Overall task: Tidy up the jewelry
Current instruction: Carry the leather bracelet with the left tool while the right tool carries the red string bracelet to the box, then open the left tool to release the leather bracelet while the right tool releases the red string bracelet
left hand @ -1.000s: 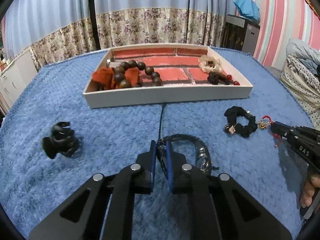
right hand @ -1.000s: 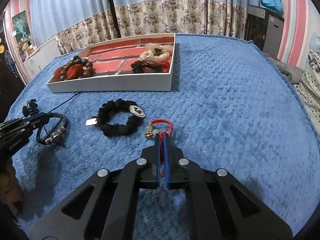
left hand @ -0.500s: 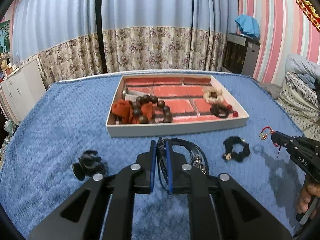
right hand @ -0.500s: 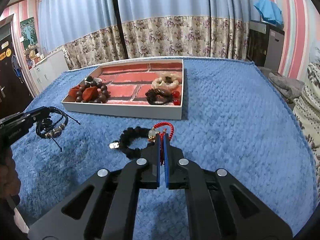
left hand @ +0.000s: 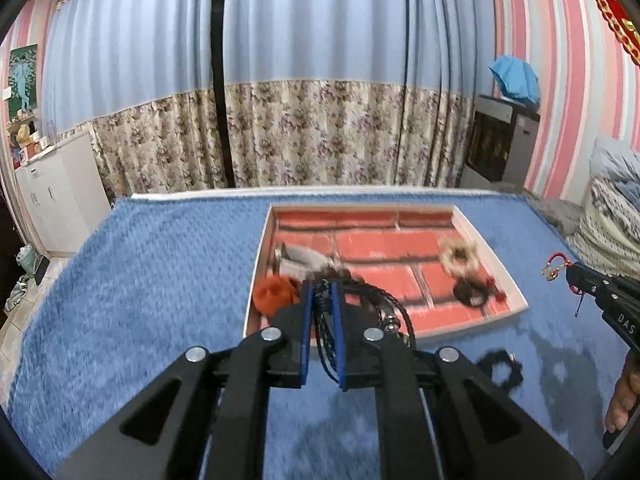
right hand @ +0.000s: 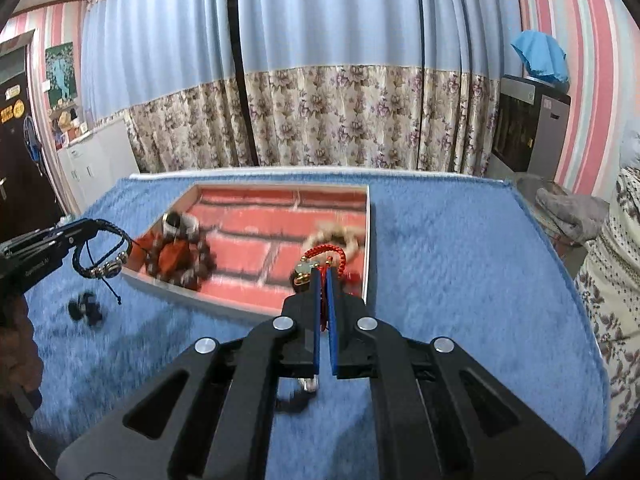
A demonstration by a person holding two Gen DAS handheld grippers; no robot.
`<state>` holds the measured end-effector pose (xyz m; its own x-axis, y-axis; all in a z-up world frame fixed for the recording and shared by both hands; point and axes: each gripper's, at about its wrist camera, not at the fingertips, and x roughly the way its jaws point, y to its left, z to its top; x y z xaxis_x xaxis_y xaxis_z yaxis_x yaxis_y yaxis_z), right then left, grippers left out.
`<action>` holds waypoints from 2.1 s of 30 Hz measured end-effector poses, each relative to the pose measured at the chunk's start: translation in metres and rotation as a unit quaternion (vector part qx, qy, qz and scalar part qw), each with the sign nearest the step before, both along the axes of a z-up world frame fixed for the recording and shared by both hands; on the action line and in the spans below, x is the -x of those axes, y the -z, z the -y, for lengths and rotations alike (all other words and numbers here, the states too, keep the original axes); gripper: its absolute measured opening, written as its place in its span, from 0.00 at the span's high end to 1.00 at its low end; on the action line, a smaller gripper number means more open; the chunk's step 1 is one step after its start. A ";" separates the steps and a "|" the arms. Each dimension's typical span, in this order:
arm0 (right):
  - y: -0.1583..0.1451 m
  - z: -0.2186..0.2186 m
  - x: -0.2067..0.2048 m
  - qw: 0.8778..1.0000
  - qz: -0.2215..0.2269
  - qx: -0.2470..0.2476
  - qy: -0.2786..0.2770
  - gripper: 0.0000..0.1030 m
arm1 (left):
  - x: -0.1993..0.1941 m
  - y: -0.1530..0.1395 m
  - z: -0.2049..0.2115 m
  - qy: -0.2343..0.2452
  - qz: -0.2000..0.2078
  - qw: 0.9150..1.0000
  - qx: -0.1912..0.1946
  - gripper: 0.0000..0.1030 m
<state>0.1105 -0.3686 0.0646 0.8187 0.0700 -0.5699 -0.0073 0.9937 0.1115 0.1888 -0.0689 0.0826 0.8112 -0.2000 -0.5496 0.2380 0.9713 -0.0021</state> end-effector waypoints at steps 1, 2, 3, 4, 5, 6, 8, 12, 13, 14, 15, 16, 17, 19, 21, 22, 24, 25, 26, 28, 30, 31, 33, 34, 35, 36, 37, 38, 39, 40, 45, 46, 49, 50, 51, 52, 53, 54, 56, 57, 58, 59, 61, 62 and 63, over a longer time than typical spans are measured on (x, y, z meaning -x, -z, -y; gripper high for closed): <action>-0.002 0.001 -0.005 1.000 0.003 -0.003 0.000 0.96 | -0.007 -0.002 0.000 0.000 0.000 1.000 0.003 0.90; -0.005 0.000 -0.011 1.000 0.007 -0.003 0.001 0.96 | -0.013 -0.004 0.000 0.002 0.002 1.000 0.005 0.90; -0.010 0.000 -0.018 1.000 0.011 -0.004 0.000 0.96 | -0.016 -0.005 0.000 0.008 0.004 1.000 0.003 0.90; -0.012 0.001 -0.023 1.000 0.014 -0.006 0.000 0.96 | -0.023 -0.006 0.002 0.015 0.006 1.000 -0.001 0.90; -0.016 0.001 -0.029 1.000 0.019 -0.009 0.000 0.96 | -0.028 -0.007 0.002 0.018 0.008 1.000 0.000 0.90; -0.018 0.001 -0.036 1.000 0.021 -0.010 -0.002 0.96 | -0.034 -0.007 0.001 0.022 0.008 1.000 0.003 0.90; -0.020 0.002 -0.049 1.000 0.026 -0.017 -0.003 0.96 | -0.050 -0.006 0.000 0.021 0.003 1.000 0.010 0.90; -0.011 0.002 -0.074 1.000 0.020 -0.013 -0.005 0.96 | -0.070 0.003 -0.001 0.015 0.002 1.000 0.018 0.90; -0.006 0.002 -0.078 1.000 0.017 -0.013 -0.006 0.96 | -0.076 0.007 -0.001 0.013 0.000 1.000 0.019 0.90; -0.002 0.002 -0.082 1.000 0.015 -0.015 -0.007 0.96 | -0.081 0.010 -0.001 0.014 -0.004 1.000 0.020 0.90; 0.005 0.004 -0.086 1.000 0.011 -0.019 -0.006 0.96 | -0.085 0.013 -0.001 0.016 -0.007 1.000 0.022 0.90; 0.010 0.005 -0.089 1.000 0.006 -0.024 -0.005 0.96 | -0.090 0.018 0.000 0.014 -0.009 1.000 0.019 0.90; 0.016 0.006 -0.090 1.000 0.002 -0.027 -0.006 0.96 | -0.093 0.023 0.001 0.013 -0.011 1.000 0.017 0.90; 0.026 0.005 -0.094 1.000 -0.009 -0.024 -0.010 0.96 | -0.099 0.032 0.002 0.011 -0.021 1.000 0.020 0.90; 0.035 0.003 -0.097 1.000 -0.019 -0.020 -0.012 0.96 | -0.101 0.041 0.004 0.015 -0.033 0.999 0.022 0.90; 0.039 0.001 -0.097 0.999 -0.022 -0.021 -0.013 0.96 | -0.101 0.045 0.007 0.021 -0.036 0.999 0.019 0.90; 0.046 0.000 -0.100 0.999 -0.030 -0.019 -0.013 0.96 | -0.098 0.049 0.011 0.030 -0.037 0.999 0.016 0.90; 0.050 -0.001 -0.101 0.999 -0.035 -0.018 -0.015 0.96 | -0.098 0.051 0.013 0.033 -0.039 0.999 0.016 0.90; 0.053 -0.003 -0.102 0.999 -0.040 -0.016 -0.016 0.96 | -0.097 0.053 0.015 0.036 -0.042 0.998 0.015 0.90; 0.057 -0.004 -0.103 0.999 -0.044 -0.015 -0.017 0.96 | -0.097 0.056 0.019 0.041 -0.044 0.998 0.013 0.90; 0.060 -0.005 -0.104 0.999 -0.046 -0.013 -0.018 0.96 | -0.096 0.059 0.022 0.045 -0.043 0.998 0.010 0.90; 0.062 -0.006 -0.104 0.999 -0.048 -0.012 -0.018 0.96 | -0.095 0.061 0.022 0.046 -0.044 0.998 0.009 0.90; 0.066 -0.006 -0.106 0.998 -0.056 -0.010 -0.018 0.96 | -0.095 0.063 0.024 0.047 -0.045 0.998 0.006 0.90; 0.068 -0.005 -0.107 0.998 -0.059 -0.010 -0.017 0.96 | -0.096 0.065 0.025 0.046 -0.047 0.998 0.004 0.90; 0.071 -0.005 -0.108 0.998 -0.063 -0.009 -0.017 0.96 | -0.097 0.066 0.024 0.045 -0.050 0.998 0.003 0.90; 0.073 -0.005 -0.109 0.998 -0.067 -0.007 -0.016 0.96 | -0.098 0.068 0.023 0.043 -0.052 0.998 0.003 0.90; 0.074 -0.004 -0.109 0.998 -0.069 -0.007 -0.015 0.96 | -0.099 0.069 0.022 0.041 -0.054 0.998 0.003 0.90; 0.076 -0.004 -0.110 0.997 -0.071 -0.007 -0.014 0.96 | -0.100 0.071 0.022 0.039 -0.056 0.998 0.002 0.90; 0.078 -0.003 -0.110 0.997 -0.074 -0.005 -0.012 0.96 | -0.101 0.074 0.021 0.036 -0.058 0.998 0.000 0.90; 0.079 -0.003 -0.111 0.997 -0.076 -0.005 -0.011 0.96 | -0.102 0.075 0.021 0.034 -0.060 0.998 -0.001 0.90; 0.087 -0.001 -0.113 0.996 -0.087 -0.005 -0.008 0.96 | -0.102 0.080 0.022 0.034 -0.062 0.997 -0.007 0.89; 0.089 0.000 -0.114 0.996 -0.088 -0.005 -0.006 0.96 | -0.102 0.080 0.023 0.033 -0.062 0.998 -0.008 0.89; 0.091 0.001 -0.114 0.996 -0.090 -0.005 -0.004 0.95 | -0.101 0.081 0.022 0.033 -0.062 0.997 -0.011 0.89; 0.091 0.002 -0.114 0.996 -0.090 -0.005 -0.003 0.95 | -0.101 0.081 0.022 0.032 -0.062 0.998 -0.011 0.89; 0.091 0.002 -0.114 0.996 -0.090 -0.005 -0.002 0.95 | -0.102 0.082 0.022 0.032 -0.061 0.998 -0.014 0.89; 0.092 0.002 -0.114 0.996 -0.089 -0.006 -0.002 0.95 | -0.101 0.083 0.022 0.031 -0.061 0.998 -0.015 0.89; 0.092 0.002 -0.114 0.996 -0.089 -0.006 -0.002 0.95 | -0.101 0.083 0.022 0.031 -0.060 0.998 -0.016 0.89; 0.092 0.002 -0.113 0.996 -0.089 -0.005 -0.002 0.95 | -0.101 0.083 0.022 0.031 -0.060 0.998 -0.016 0.89; 0.091 0.003 -0.113 0.996 -0.088 -0.009 -0.004 0.95 | -0.101 0.084 0.022 0.031 -0.061 0.998 -0.014 0.89; 0.091 0.004 -0.112 0.996 -0.087 -0.009 -0.003 0.95 | -0.101 0.083 0.022 0.031 -0.060 0.998 -0.015 0.89; 0.090 0.004 -0.112 0.996 -0.085 -0.011 -0.005 0.94 | -0.101 0.083 0.022 0.031 -0.061 0.998 -0.015 0.89; 0.089 0.004 -0.112 0.996 -0.083 -0.012 -0.004 0.91 | -0.101 0.083 0.022 0.032 -0.061 0.997 -0.015 0.89; 0.087 0.006 -0.110 0.997 -0.077 -0.015 -0.002 0.75 | -0.100 0.083 0.022 0.033 -0.059 0.998 -0.012 0.87; 0.086 0.006 -0.110 0.997 -0.074 -0.017 -0.001 0.68 | -0.100 0.083 0.023 0.034 -0.059 0.998 -0.011 0.81; 0.084 0.007 -0.109 0.997 -0.072 -0.018 0.002 0.67 | -0.099 0.084 0.023 0.034 -0.057 0.998 -0.011 0.78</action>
